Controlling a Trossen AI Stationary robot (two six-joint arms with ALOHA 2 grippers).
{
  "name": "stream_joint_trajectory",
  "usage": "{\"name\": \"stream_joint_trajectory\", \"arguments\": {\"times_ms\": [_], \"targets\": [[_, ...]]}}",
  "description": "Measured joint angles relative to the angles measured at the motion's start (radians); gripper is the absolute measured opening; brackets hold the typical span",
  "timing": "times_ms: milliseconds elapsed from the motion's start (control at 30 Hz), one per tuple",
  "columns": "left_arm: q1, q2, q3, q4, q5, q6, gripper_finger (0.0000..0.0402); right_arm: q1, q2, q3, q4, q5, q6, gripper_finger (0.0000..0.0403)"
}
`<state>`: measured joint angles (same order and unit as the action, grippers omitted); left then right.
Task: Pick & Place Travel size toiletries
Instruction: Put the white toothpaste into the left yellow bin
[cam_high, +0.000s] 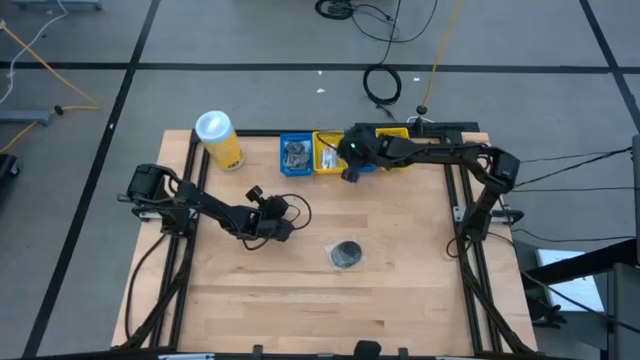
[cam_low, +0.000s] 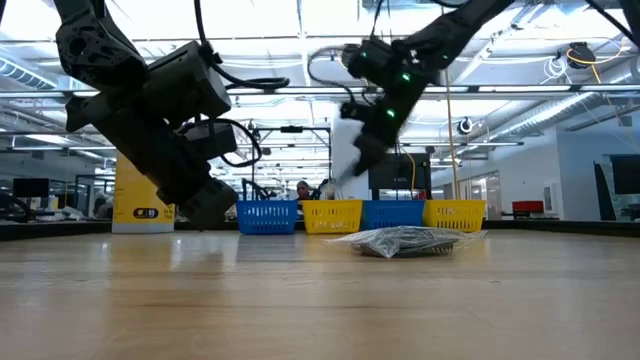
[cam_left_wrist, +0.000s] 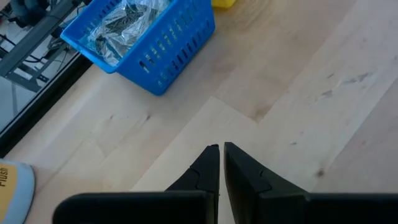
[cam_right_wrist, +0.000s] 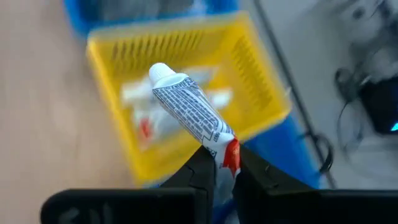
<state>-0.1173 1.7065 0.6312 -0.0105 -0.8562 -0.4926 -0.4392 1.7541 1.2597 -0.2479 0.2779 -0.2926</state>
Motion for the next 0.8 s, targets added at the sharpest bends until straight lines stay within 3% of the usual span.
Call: {"name": "stream_joint_trajectory", "arguments": {"times_ms": [400, 800], "targets": [[0.0, 0.0, 0.0, 0.01, 0.019, 0.017, 0.0026, -0.017, 0.085, 0.055, -0.051, -0.047, -0.094, 0.0028], [0.0, 0.0, 0.0, 0.012, 0.021, 0.017, 0.0026, -0.021, 0.127, 0.053, 0.047, 0.086, 0.002, 0.004]]}}
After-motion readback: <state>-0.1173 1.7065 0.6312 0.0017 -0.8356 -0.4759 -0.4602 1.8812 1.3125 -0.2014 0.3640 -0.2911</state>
